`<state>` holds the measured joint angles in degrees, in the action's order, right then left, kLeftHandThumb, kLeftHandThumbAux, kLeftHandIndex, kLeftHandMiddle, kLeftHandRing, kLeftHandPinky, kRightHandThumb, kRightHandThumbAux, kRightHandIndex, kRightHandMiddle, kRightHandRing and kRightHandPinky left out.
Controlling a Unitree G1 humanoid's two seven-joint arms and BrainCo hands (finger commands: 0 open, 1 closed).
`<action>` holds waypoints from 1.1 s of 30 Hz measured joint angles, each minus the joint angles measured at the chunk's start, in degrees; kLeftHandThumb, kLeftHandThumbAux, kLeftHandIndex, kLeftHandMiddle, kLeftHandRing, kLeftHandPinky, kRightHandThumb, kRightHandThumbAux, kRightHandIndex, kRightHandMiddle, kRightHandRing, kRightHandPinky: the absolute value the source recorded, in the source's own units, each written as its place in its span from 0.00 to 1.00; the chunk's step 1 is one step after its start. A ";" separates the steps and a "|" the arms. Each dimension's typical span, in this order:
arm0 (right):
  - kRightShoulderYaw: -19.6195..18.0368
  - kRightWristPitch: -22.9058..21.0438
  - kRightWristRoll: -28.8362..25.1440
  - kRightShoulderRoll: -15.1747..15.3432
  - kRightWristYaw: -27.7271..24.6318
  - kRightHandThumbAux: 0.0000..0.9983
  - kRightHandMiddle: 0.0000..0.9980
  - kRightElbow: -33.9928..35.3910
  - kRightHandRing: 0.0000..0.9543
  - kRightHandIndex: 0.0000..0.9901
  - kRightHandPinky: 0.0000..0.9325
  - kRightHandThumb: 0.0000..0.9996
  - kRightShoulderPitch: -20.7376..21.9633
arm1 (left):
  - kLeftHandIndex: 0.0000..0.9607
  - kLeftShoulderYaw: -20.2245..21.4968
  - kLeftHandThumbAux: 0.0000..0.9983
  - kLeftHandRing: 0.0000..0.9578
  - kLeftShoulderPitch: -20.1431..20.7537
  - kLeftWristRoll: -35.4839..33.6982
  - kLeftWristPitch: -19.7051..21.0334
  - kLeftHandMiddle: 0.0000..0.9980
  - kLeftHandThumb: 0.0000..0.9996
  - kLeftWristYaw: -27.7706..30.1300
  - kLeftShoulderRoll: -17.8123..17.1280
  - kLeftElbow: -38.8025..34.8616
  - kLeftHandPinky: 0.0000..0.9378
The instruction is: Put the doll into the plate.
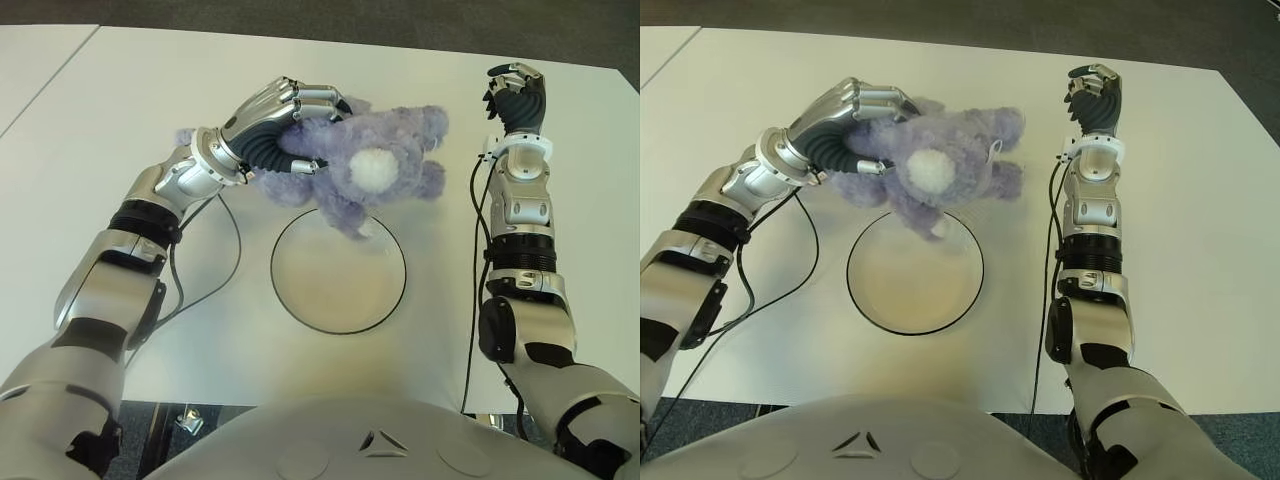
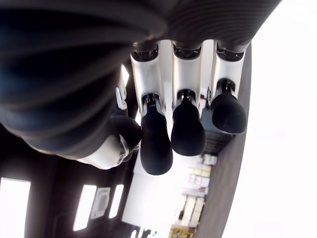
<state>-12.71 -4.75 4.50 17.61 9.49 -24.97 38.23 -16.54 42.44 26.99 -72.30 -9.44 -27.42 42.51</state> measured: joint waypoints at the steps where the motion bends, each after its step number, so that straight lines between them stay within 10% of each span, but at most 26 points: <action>1: 0.00 0.10 0.00 0.07 0.00 0.72 0.72 -0.18 0.77 0.44 0.80 0.72 0.06 | 0.41 0.08 0.65 0.56 -0.36 -0.05 -0.04 0.51 0.95 0.34 0.02 -0.36 0.89; 6: -0.06 0.21 -0.02 0.60 0.04 0.72 0.72 -0.99 0.78 0.44 0.81 0.72 0.11 | 0.42 -0.03 0.65 0.56 -2.02 -0.18 -0.26 0.51 0.95 2.93 0.04 -2.05 0.90; 12: -0.26 0.21 -0.16 1.07 0.10 0.72 0.72 -1.65 0.78 0.44 0.80 0.71 0.13 | 0.44 -0.25 0.66 0.89 -3.93 -1.08 -0.92 0.54 0.86 6.56 -0.17 -3.35 0.94; 33: -0.99 0.21 -0.40 1.54 0.65 0.72 0.73 -3.65 0.79 0.44 0.80 0.71 0.40 | 0.44 0.21 0.66 0.92 -6.67 -1.20 -5.08 0.54 0.85 9.45 -0.28 -4.35 0.92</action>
<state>-13.70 -4.54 4.11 19.16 10.13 -28.62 38.63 -16.32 35.77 25.79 -77.38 0.01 -27.70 38.17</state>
